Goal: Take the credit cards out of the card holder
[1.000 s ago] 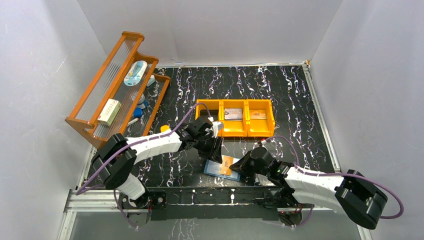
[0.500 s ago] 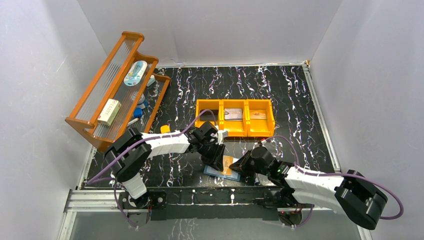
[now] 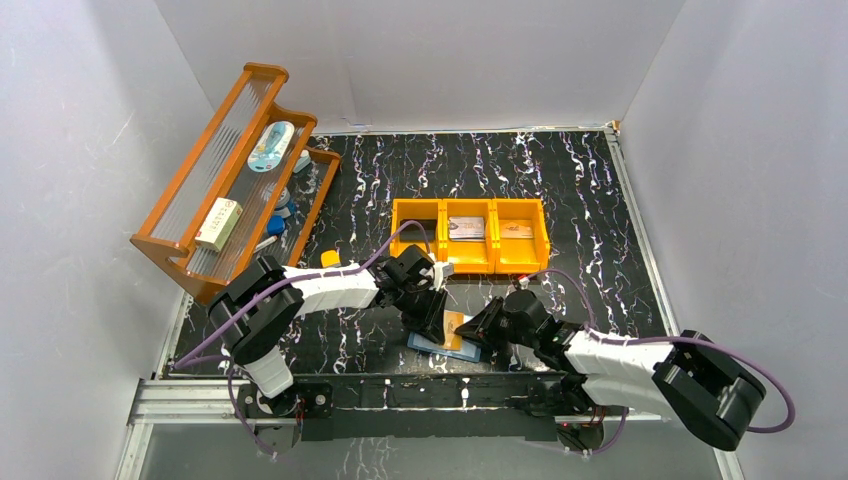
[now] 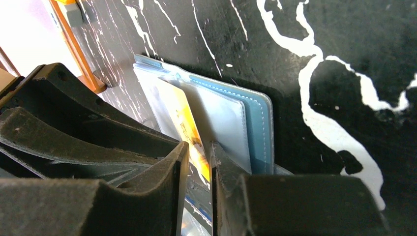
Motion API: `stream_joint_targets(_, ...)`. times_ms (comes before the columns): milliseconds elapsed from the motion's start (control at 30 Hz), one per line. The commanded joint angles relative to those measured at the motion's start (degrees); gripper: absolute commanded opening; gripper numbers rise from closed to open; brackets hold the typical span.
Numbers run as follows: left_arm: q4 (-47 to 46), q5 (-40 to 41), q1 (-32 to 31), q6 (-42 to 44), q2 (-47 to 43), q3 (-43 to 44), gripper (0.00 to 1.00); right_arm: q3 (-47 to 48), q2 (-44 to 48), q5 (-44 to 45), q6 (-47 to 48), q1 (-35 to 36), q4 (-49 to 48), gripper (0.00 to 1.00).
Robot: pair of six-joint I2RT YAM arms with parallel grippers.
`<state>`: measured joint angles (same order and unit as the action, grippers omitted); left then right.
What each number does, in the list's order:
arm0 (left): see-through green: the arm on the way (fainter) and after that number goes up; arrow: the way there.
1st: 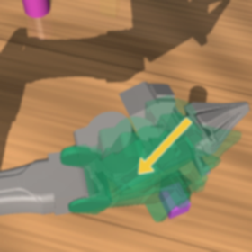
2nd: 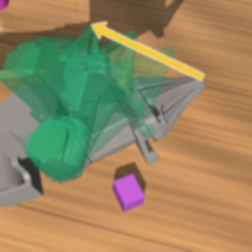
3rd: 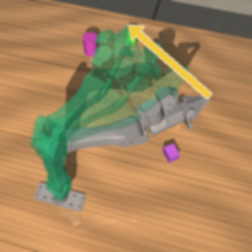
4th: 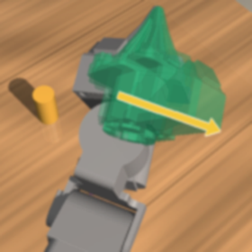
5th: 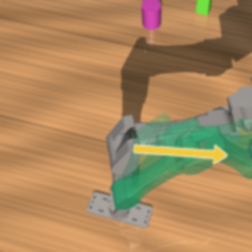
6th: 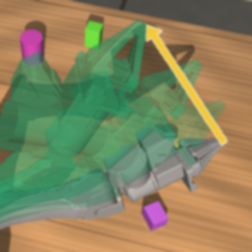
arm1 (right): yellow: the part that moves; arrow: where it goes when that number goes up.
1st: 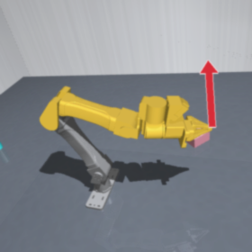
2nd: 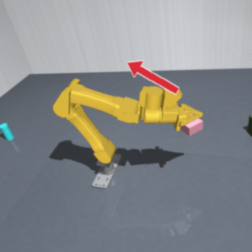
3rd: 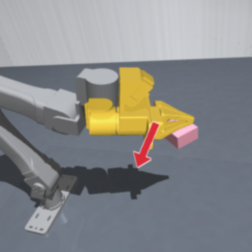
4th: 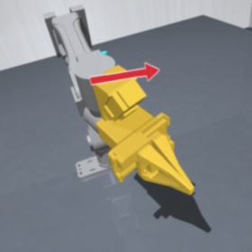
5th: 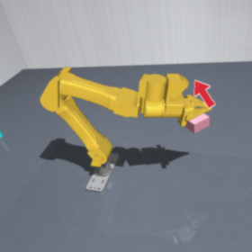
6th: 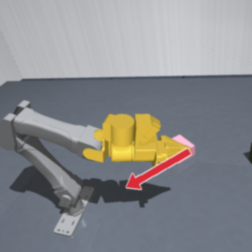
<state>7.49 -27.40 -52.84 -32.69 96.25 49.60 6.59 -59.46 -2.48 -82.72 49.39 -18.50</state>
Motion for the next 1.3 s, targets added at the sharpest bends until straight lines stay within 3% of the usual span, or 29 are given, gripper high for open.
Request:
stream_joint_targets(0,5.2,5.0,-0.3,1.1,1.5,-1.2,0.25,0.6,-2.2,-2.2,2.2,-0.4,-3.7,0.26)
stream_joint_targets(433,5.3,4.9,-0.3,0.8,1.1,-1.4,0.24,0.2,-6.2,-5.4,5.3,-1.1,-12.8,0.29)
stream_joint_targets(667,5.8,5.0,-0.3,1.1,0.9,-1.2,0.23,2.1,-9.4,-7.1,7.4,-1.0,-12.8,0.19)
stream_joint_targets(833,6.5,7.2,-0.4,0.7,-1.3,-1.7,0.23,5.1,-3.8,-1.4,10.0,-1.1,1.5,0.08)
stream_joint_targets(1100,9.0,12.7,-0.3,0.2,-4.6,-1.9,0.23,13.7,7.8,7.2,16.3,-2.7,25.5,0.03)
stream_joint_targets(1267,8.9,12.3,-0.2,-0.1,-7.1,-1.1,0.28,21.2,9.7,10.0,21.0,-3.1,34.2,0.00)
